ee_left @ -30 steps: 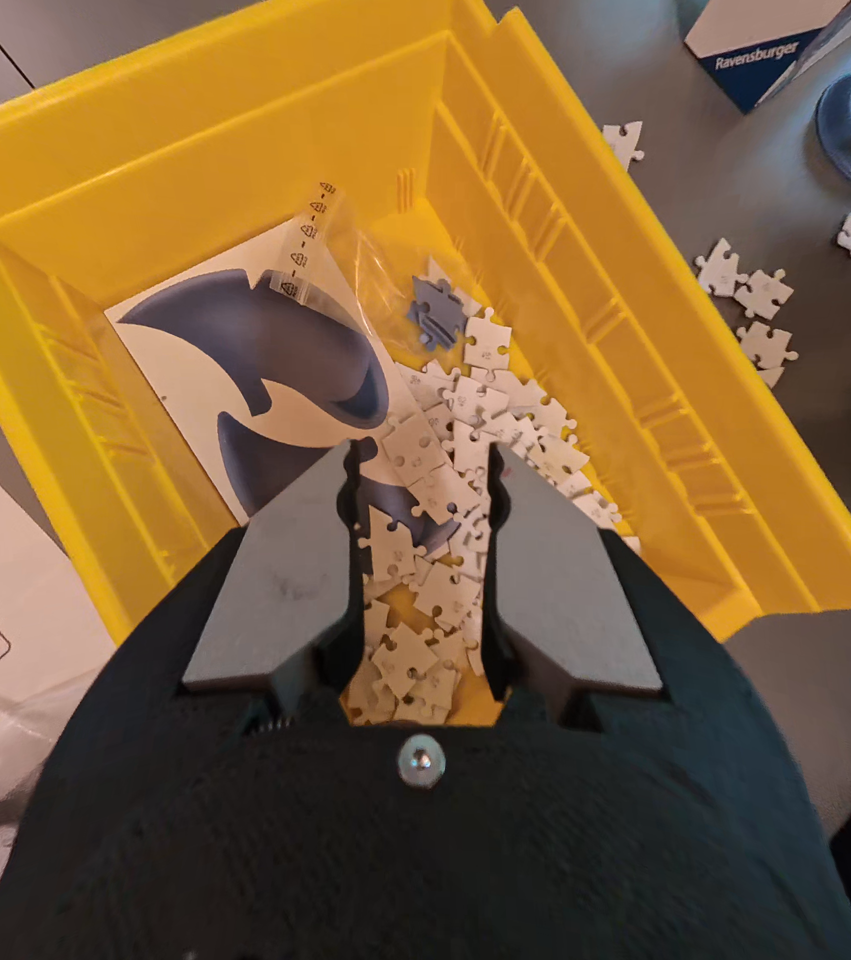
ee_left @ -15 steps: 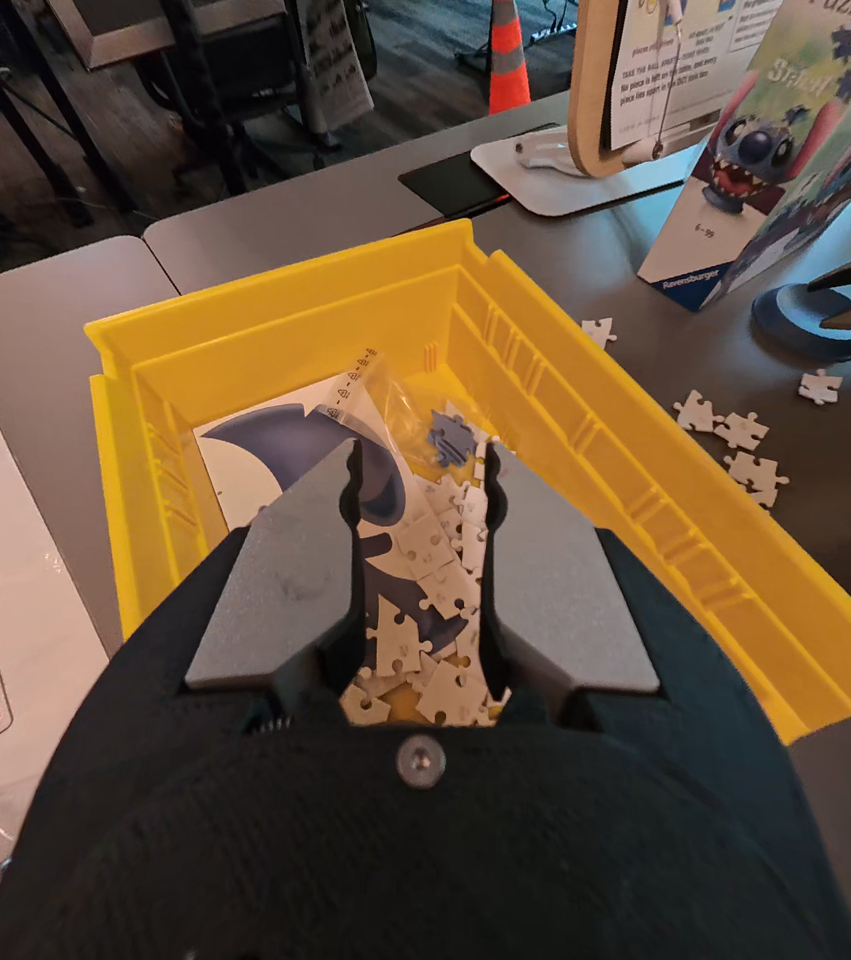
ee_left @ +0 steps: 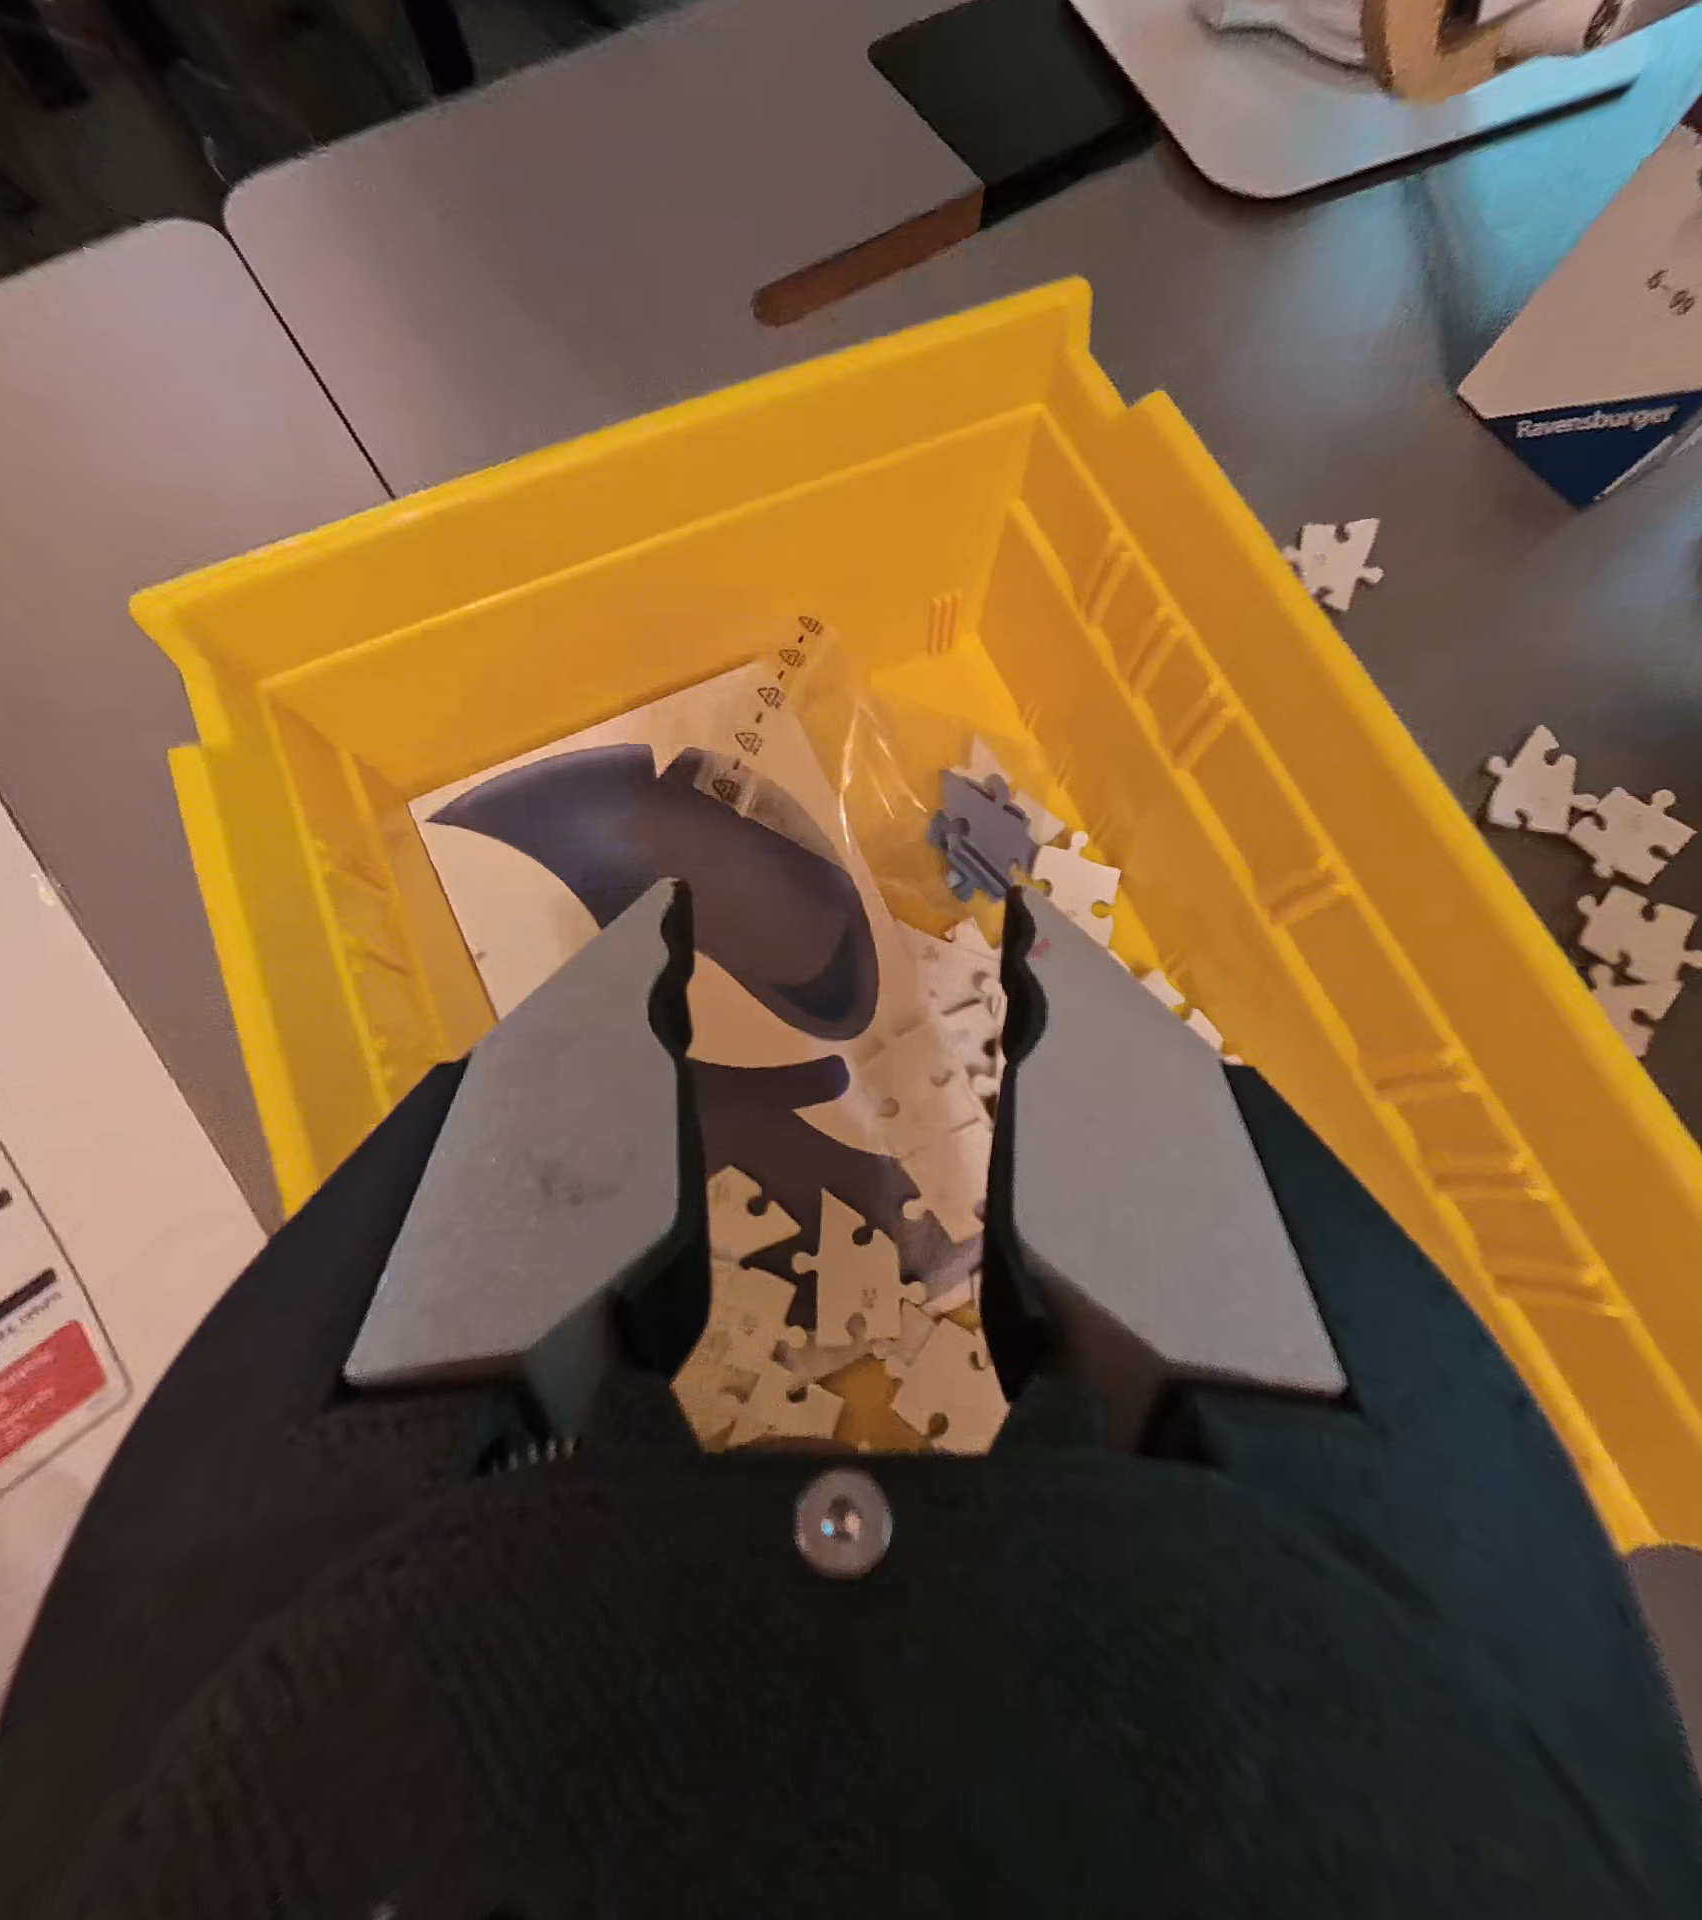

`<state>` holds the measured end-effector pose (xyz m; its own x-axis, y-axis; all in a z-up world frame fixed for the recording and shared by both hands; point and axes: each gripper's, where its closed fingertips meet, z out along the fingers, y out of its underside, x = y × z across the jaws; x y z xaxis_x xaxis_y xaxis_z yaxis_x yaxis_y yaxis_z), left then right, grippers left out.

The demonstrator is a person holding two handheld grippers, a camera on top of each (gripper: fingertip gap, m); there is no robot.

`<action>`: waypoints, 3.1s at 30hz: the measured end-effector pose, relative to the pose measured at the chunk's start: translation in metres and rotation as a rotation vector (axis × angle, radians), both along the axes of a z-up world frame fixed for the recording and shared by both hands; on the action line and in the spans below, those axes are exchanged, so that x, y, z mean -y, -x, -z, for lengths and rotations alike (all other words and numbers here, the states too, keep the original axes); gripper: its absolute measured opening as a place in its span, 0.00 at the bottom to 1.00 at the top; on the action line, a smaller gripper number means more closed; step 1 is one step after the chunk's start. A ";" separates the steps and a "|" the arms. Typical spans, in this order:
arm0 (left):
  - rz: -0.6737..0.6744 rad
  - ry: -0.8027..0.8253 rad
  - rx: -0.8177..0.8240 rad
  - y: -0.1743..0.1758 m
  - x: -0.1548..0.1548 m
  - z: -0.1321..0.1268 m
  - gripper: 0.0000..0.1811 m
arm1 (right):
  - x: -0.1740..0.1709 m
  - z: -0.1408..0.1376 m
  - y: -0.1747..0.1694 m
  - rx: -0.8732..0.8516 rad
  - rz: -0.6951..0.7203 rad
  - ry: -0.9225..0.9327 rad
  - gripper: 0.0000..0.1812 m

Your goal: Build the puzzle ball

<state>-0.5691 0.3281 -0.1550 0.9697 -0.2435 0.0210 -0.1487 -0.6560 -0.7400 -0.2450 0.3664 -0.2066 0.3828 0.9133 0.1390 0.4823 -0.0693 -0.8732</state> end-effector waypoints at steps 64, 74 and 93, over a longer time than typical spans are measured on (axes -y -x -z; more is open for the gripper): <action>-0.112 -0.320 -0.426 0.026 -0.026 -0.097 0.00 | 0.018 -0.019 0.002 -0.061 -0.056 -0.009 0.16; 0.018 -0.432 -0.862 0.024 -0.036 -0.163 0.00 | 0.014 -0.015 0.001 -0.054 -0.042 0.000 0.16; 0.337 -0.168 -1.070 0.030 -0.035 -0.022 0.01 | 0.018 -0.024 0.000 -0.078 -0.049 -0.023 0.16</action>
<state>-0.5996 0.3635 -0.1328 0.3543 -0.4171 -0.8370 -0.9081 -0.3672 -0.2014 -0.2448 0.3485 -0.1826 0.3484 0.9281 0.1315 0.4150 -0.0270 -0.9094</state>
